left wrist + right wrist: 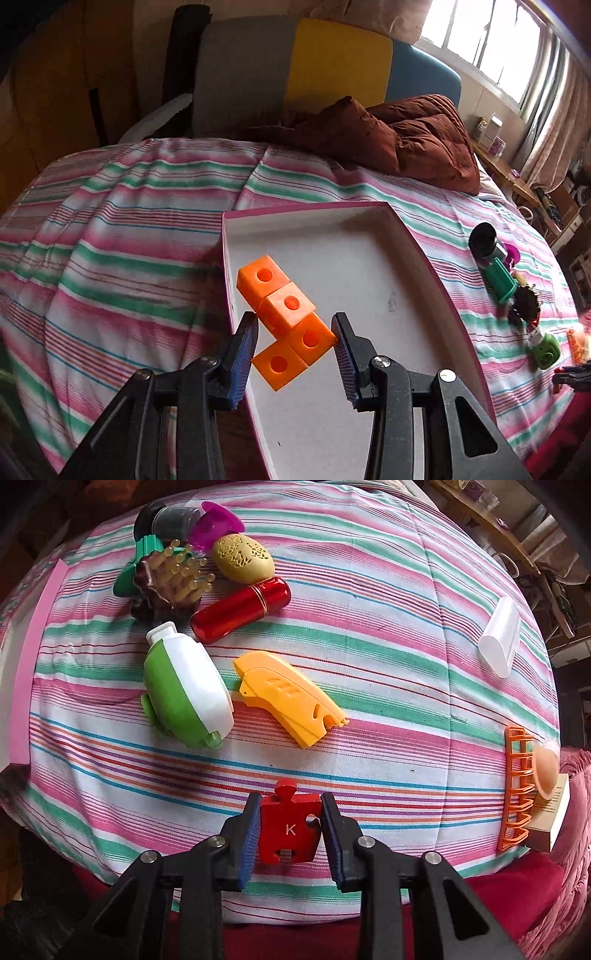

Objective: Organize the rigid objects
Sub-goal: 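Carry the orange cubes into the white tray and open the left tool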

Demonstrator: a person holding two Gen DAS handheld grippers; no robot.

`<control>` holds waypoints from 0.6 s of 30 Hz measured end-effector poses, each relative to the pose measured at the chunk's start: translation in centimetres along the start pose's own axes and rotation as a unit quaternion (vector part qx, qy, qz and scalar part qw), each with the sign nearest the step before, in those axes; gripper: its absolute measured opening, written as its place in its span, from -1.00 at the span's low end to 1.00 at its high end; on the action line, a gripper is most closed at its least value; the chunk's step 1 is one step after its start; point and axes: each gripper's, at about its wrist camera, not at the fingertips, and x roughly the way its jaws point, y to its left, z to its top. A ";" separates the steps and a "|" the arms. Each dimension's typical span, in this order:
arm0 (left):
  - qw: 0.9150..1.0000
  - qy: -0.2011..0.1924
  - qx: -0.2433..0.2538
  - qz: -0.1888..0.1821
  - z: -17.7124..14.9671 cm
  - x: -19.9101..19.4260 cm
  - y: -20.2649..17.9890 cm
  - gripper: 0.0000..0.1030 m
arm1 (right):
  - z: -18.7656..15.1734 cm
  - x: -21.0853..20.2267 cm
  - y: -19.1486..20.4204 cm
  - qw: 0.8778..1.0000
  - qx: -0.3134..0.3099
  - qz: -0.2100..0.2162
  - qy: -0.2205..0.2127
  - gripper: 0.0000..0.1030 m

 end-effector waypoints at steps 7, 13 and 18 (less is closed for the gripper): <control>0.999 0.015 0.034 0.016 2.0 3.9 -0.9 -0.19 | -1.6 0.1 -0.5 1.000 0.008 0.006 -0.009 -0.40; 0.999 0.027 0.034 0.031 2.5 5.7 -0.6 -0.10 | -3.0 0.2 -0.8 1.000 0.012 0.011 -0.013 -0.40; 0.998 -0.008 0.036 0.052 1.8 3.2 -0.7 0.16 | -4.1 0.4 -0.9 1.000 0.010 0.010 -0.015 -0.40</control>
